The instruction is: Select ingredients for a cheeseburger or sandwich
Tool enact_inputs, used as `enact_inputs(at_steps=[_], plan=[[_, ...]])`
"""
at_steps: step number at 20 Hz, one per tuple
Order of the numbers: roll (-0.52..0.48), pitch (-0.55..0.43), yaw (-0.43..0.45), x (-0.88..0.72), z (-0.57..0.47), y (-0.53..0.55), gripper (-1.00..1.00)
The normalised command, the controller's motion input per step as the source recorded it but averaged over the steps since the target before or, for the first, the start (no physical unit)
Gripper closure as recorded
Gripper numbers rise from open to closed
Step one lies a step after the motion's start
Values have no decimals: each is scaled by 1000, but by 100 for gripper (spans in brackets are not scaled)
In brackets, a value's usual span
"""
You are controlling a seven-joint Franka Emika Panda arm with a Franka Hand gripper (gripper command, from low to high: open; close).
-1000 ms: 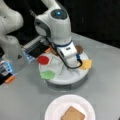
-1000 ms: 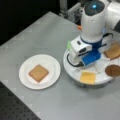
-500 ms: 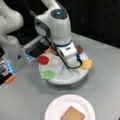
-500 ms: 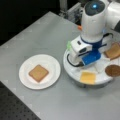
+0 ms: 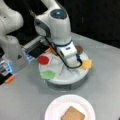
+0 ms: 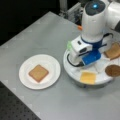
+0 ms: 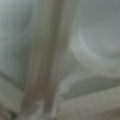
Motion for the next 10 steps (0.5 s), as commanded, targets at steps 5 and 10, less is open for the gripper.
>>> enact_inputs(at_steps=[5, 10], plan=[[90, -47, -17, 96, -297, 113, -100], [61, -74, -249, 27, -303, 154, -100]])
